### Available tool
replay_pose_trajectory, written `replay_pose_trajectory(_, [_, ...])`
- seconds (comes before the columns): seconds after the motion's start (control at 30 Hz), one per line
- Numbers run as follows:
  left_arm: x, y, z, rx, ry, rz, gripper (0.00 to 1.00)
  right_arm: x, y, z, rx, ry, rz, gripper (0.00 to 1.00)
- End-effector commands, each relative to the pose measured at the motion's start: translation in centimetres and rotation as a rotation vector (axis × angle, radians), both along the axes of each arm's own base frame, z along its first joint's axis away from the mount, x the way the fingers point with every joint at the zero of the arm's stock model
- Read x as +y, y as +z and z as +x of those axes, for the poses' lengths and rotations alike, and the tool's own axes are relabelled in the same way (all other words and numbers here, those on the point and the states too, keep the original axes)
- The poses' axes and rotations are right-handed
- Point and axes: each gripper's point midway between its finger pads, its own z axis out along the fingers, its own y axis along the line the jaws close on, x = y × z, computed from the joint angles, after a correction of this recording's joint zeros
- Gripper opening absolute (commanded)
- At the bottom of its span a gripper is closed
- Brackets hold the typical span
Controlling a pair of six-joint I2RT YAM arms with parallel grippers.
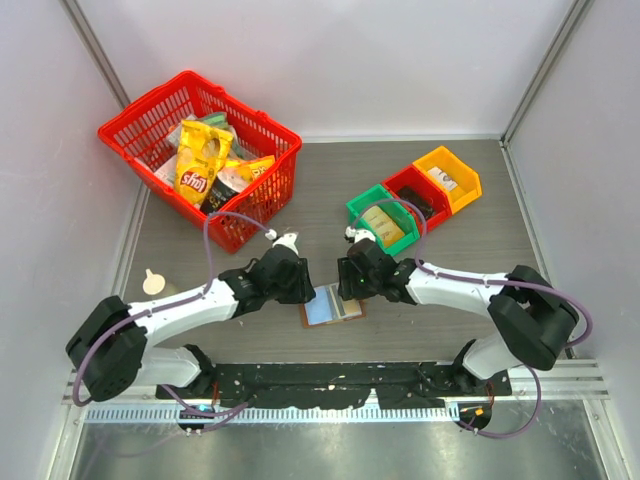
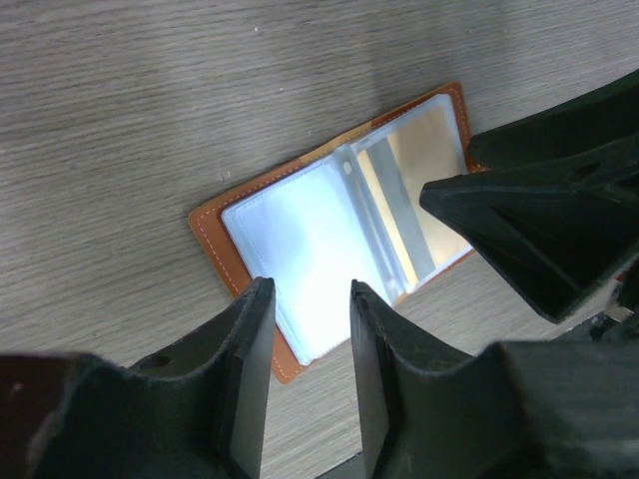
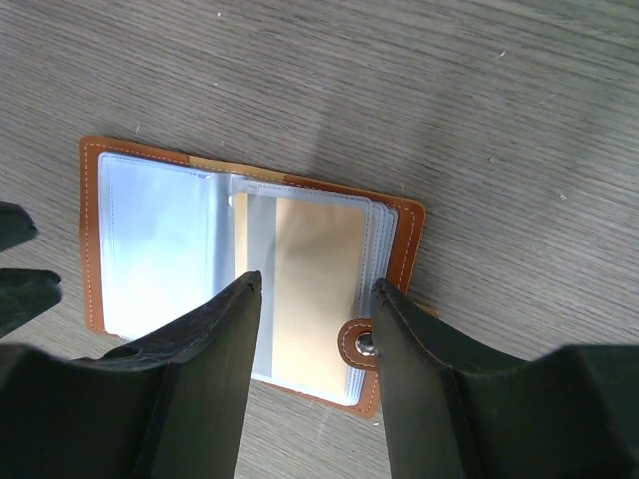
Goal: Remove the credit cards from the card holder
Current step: Remove the credit card from the card holder.
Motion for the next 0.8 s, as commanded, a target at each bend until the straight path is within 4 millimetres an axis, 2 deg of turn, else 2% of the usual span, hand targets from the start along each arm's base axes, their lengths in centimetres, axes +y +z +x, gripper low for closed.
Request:
replay_pose_trajectory(0.0, [-1.1, -0.8, 0.4, -0.007, -0.002, -0.026, 0.38, 1.8, 1.7, 1.1, -0.042, 0.016, 0.048, 0.52])
replay_pose_trajectory(0.2, [-1.2, -3.0, -0.2, 0.036, 0.002, -0.003, 0.36, 1.9, 1.4, 0.9, -0.03, 0.03, 0.042, 0.49])
replay_pose_trajectory(0.23, [-1.1, -3.4, -0.3, 0.044, 0.007, 0.004, 0.32, 1.9, 1.4, 0.8, -0.027, 0.033, 0.04, 0.49])
replay_pose_trajectory(0.4, [-0.7, -4.9, -0.9, 0.075, 0.014, 0.025, 0.3, 2.0, 1.0, 0.6, -0.012, 0.049, 0.028, 0.48])
replay_pose_trajectory(0.53, [-0.3, -5.5, -1.1, 0.082, 0.024, 0.039, 0.28, 1.2, 0.8, 0.9, -0.022, 0.018, -0.028, 0.48])
replay_pose_trajectory(0.63, [0.0, -5.5, -1.0, 0.076, 0.03, 0.043, 0.24, 0.5, 1.4, 1.4, -0.052, -0.012, -0.053, 0.49])
replay_pose_trajectory(0.77, [0.2, -5.5, -1.1, 0.076, 0.033, 0.049, 0.23, 0.0, 1.9, 1.5, -0.064, -0.023, -0.075, 0.49])
